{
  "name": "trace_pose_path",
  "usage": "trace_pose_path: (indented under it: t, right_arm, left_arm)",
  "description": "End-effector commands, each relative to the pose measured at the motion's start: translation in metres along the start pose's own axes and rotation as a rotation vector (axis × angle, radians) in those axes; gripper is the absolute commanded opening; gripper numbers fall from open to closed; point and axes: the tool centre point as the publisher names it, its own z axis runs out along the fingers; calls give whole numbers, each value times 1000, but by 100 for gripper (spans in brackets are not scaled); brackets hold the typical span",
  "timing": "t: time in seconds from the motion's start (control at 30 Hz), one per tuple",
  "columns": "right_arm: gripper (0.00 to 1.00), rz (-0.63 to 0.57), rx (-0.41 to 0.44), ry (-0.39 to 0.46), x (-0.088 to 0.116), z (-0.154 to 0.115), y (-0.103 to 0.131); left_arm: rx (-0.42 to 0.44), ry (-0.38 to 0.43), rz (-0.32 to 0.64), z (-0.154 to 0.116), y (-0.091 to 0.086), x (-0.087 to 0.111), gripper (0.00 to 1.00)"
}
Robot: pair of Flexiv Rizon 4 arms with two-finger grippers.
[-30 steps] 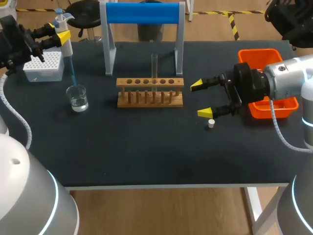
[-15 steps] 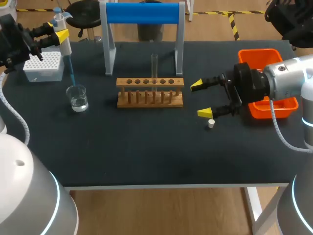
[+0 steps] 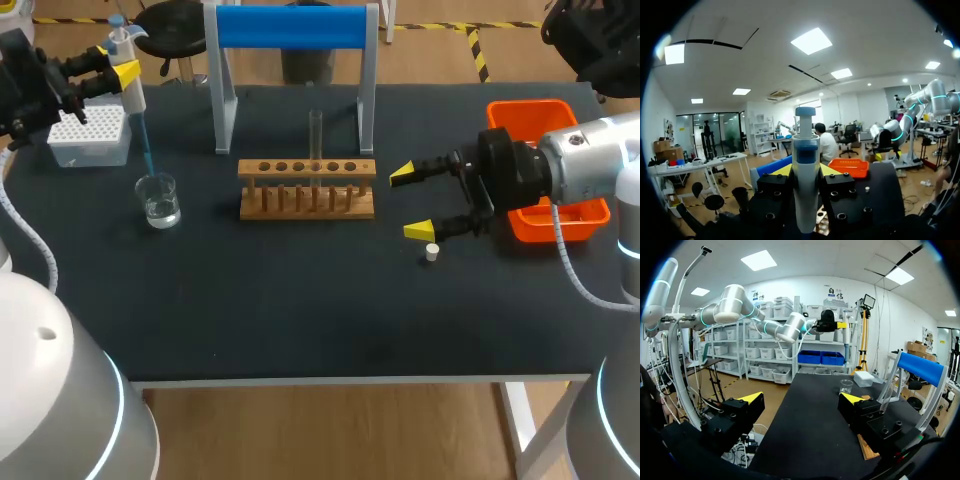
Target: Invert the test tube, pick up the pipette, mount the tip to pipette, aspirate from beaker and dispense into the tube, eject the tip, return the pipette, and cap with the stopper.
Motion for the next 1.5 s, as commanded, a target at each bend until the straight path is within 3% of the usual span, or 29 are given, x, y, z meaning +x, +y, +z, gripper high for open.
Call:
trace_pose_path:
  t: [0.03, 0.37, 0.93, 1.2, 1.5]
  right_arm:
    - [100, 0, 3, -2, 1, -1, 1]
    - [100, 0, 3, -2, 1, -1, 1]
    - [100, 31, 155, -47, 18, 111, 27]
    - [100, 60, 214, -122, 8, 164, 28]
    - [100, 85, 226, -219, -4, 204, 27]
  left_arm:
    - [2, -1, 1, 0, 1, 0, 0]
    - [2, -1, 1, 0, 1, 0, 0]
    - [2, -1, 1, 0, 1, 0, 0]
    - [2, -1, 1, 0, 1, 0, 0]
    - [2, -1, 1, 0, 1, 0, 0]
